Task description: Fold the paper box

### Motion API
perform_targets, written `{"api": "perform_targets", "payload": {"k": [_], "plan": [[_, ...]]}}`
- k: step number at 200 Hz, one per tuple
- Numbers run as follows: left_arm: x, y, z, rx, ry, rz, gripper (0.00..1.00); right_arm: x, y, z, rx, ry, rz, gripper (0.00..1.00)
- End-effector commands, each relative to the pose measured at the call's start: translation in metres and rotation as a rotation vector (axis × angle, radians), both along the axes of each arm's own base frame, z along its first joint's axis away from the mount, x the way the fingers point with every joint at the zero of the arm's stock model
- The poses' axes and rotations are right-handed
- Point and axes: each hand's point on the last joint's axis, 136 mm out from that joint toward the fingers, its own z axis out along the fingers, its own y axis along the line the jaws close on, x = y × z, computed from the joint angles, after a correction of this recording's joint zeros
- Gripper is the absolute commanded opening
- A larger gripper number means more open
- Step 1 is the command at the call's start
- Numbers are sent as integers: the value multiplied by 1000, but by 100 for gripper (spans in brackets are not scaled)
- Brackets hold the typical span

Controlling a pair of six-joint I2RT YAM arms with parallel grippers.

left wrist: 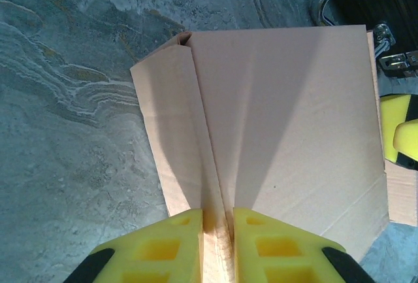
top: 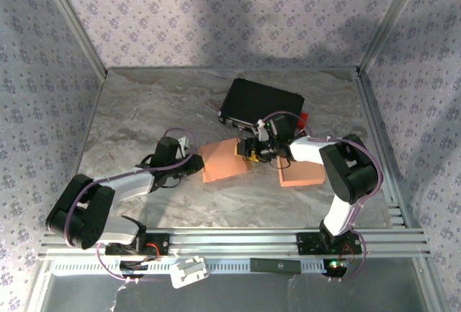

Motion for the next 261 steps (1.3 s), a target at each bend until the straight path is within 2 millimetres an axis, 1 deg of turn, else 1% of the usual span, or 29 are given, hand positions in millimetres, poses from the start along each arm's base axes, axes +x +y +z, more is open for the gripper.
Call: {"api": "perform_targets", "payload": {"k": [1, 36, 75, 93, 114, 144, 172, 178, 190, 205, 219, 232, 242, 248, 261], "plan": [[-16, 26, -31, 116, 65, 41, 15, -6, 0, 0, 32, -8, 26, 68], [-21, 36, -36, 125, 76, 60, 12, -12, 5, 7, 75, -16, 47, 68], [-16, 31, -34, 99, 76, 52, 10, -14, 26, 19, 157, -13, 66, 68], [-16, 31, -33, 100, 76, 53, 10, -13, 31, 21, 184, -7, 61, 68], [-17, 32, -34, 104, 77, 56, 9, -14, 34, 21, 214, 7, 50, 67], [-16, 32, -33, 102, 76, 58, 9, -17, 46, 17, 240, 30, 53, 65], [-14, 32, -27, 88, 71, 68, 10, -12, 49, 10, 247, 80, -5, 56], [-13, 33, -25, 79, 72, 79, 13, -10, 49, 9, 250, 96, -26, 54], [-10, 35, -16, 48, 70, 119, 31, -8, 49, 6, 262, 141, -68, 50], [-5, 42, 1, 1, 58, 204, 46, -4, 48, 5, 285, 192, -126, 44], [0, 52, 20, -36, 48, 297, 58, -3, 47, 5, 305, 251, -176, 44], [1, 62, 32, -66, 66, 392, 70, -1, 47, 5, 324, 298, -219, 43], [2, 69, 37, -107, 100, 462, 74, -1, 47, 5, 334, 336, -250, 43], [4, 70, 40, -138, 114, 483, 75, -1, 47, 6, 340, 361, -265, 43], [7, 69, 39, -218, 187, 533, 77, -2, 48, 5, 346, 417, -300, 43]]}}
